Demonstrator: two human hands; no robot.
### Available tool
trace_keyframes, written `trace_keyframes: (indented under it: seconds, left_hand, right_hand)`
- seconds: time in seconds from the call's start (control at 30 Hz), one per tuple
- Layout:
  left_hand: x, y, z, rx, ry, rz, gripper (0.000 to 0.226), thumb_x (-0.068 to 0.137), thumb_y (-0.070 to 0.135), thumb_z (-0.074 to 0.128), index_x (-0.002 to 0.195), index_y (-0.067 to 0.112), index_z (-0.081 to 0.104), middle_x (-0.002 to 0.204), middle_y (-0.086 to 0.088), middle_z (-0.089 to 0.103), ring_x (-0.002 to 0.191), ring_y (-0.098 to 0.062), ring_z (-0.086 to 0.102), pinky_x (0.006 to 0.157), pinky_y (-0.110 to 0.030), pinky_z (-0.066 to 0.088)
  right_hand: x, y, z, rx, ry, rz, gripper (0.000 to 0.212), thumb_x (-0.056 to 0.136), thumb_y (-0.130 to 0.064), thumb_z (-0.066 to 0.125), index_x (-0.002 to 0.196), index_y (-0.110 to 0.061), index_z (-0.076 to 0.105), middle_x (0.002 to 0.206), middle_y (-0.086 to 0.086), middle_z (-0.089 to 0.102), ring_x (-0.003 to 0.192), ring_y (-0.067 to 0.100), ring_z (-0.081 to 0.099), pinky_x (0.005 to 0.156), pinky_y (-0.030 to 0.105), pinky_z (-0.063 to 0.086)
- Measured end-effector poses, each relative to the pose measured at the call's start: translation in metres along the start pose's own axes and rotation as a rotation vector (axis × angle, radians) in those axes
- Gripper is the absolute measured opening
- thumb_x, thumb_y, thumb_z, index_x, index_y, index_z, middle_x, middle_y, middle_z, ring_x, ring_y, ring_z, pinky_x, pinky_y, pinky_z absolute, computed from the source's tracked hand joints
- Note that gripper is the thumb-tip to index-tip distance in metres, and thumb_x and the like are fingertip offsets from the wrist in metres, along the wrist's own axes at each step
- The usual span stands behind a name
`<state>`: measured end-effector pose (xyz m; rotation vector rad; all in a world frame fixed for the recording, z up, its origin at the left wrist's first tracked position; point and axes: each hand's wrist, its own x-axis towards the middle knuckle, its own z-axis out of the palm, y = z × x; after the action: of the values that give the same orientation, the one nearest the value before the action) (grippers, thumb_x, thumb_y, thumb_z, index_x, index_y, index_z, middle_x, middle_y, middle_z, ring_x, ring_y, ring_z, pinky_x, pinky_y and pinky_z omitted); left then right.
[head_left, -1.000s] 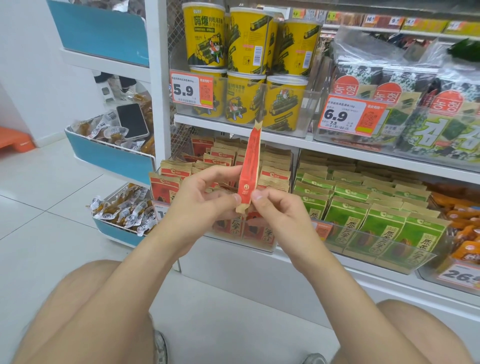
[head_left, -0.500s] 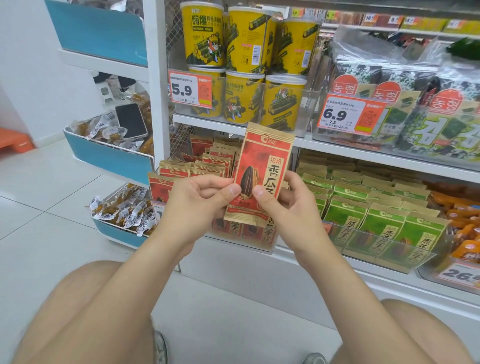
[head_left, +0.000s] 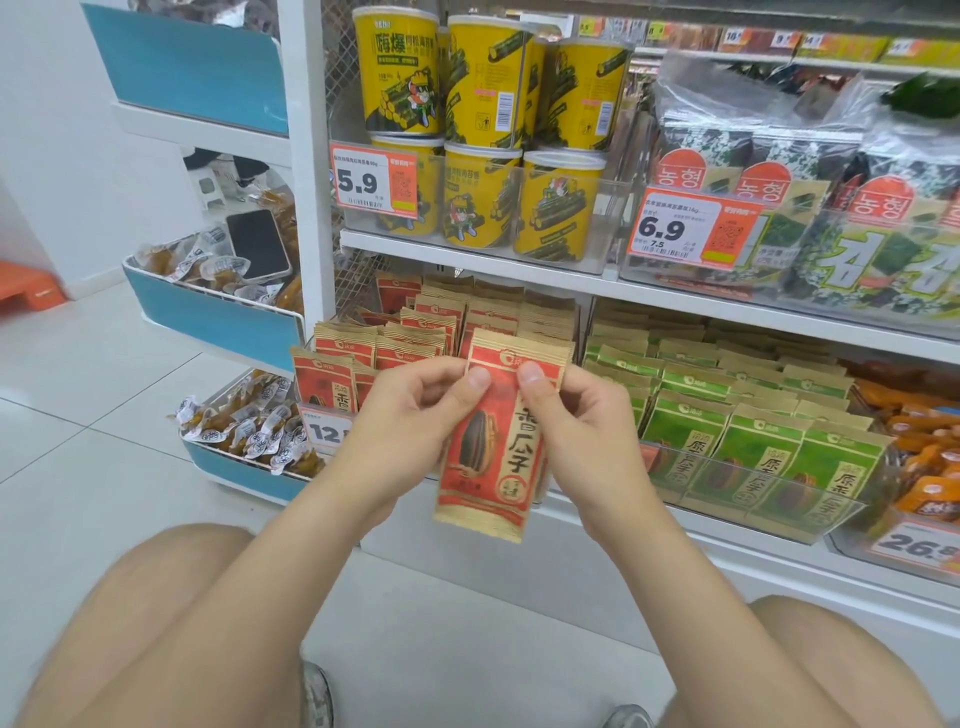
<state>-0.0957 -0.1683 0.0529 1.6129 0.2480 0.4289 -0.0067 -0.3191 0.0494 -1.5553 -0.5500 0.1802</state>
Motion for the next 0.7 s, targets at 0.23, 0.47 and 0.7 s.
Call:
trace_keyframes:
  seconds: [0.23, 0.47, 0.7]
  left_hand:
    - [-0.002, -0.001, 0.014, -0.105, 0.188, 0.018, 0.025, 0.111, 0.029, 0.055, 0.115, 0.017, 0.077, 0.099, -0.005, 0.083, 0.089, -0.022, 0.081, 0.072, -0.028, 0.065]
    - [-0.002, -0.001, 0.018, -0.091, 0.196, 0.037, 0.028, 0.113, 0.031, 0.052, 0.113, 0.018, 0.076, 0.096, -0.004, 0.083, 0.086, -0.019, 0.081, 0.071, -0.026, 0.064]
    - [0.002, -0.002, 0.012, -0.186, 0.275, 0.088, 0.027, 0.112, 0.031, 0.055, 0.112, 0.021, 0.080, 0.107, -0.004, 0.083, 0.102, -0.024, 0.079, 0.092, -0.047, 0.063]
  right_hand:
    - [0.000, -0.007, 0.005, 0.167, -0.075, 0.147, 0.058, 0.110, -0.045, 0.051, 0.094, 0.006, 0.075, 0.091, 0.016, 0.081, 0.079, 0.022, 0.075, 0.073, 0.029, 0.062]
    - [0.001, -0.005, 0.006, 0.233, -0.052, 0.178, 0.055, 0.112, -0.041, 0.049, 0.099, 0.006, 0.074, 0.089, 0.017, 0.079, 0.077, 0.021, 0.073, 0.069, 0.029, 0.061]
    - [-0.005, -0.003, 0.005, 0.131, -0.222, 0.113, 0.025, 0.110, -0.022, 0.060, 0.112, -0.003, 0.076, 0.101, 0.012, 0.082, 0.089, 0.021, 0.080, 0.073, 0.029, 0.063]
